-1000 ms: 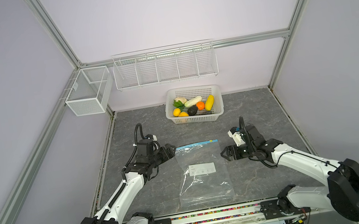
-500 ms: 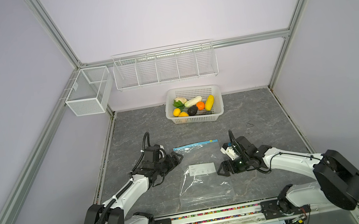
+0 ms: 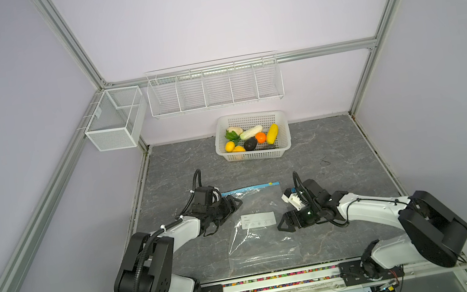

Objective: Place the food in the zip-top bag and seal the zipper

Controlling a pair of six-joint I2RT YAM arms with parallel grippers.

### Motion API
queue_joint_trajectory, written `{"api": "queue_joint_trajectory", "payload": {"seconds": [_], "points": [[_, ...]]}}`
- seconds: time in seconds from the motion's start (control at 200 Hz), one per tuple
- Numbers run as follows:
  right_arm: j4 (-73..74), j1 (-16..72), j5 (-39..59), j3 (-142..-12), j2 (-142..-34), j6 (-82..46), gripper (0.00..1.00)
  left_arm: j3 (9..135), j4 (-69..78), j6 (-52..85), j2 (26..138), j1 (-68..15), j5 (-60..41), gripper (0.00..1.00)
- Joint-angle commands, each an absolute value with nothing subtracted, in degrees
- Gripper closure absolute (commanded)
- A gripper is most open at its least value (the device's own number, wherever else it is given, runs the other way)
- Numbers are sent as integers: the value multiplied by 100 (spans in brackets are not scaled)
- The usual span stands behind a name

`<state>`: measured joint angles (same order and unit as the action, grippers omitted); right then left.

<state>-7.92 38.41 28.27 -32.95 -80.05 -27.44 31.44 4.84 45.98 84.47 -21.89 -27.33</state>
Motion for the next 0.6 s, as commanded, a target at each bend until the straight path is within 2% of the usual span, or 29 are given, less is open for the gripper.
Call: {"api": "queue_joint_trajectory", "payload": {"seconds": [0.0,0.29,0.415,0.595], "points": [[-585,4022,2830,-3264,-8158,-2844,6,3278,869,4733,8544,-2216,-2675,22],[-416,4497,2738,-3650,-8584,-2786,6,3665,121,4183,8443,-2215,-2289,21],[-343,4652,2668,-3787,-8752,-2786,5,3918,-440,3941,8338,-2206,-1779,17],[-323,4739,2462,-3719,-8599,-2823,8,3920,-350,3910,8366,-2200,-1508,12]]}}
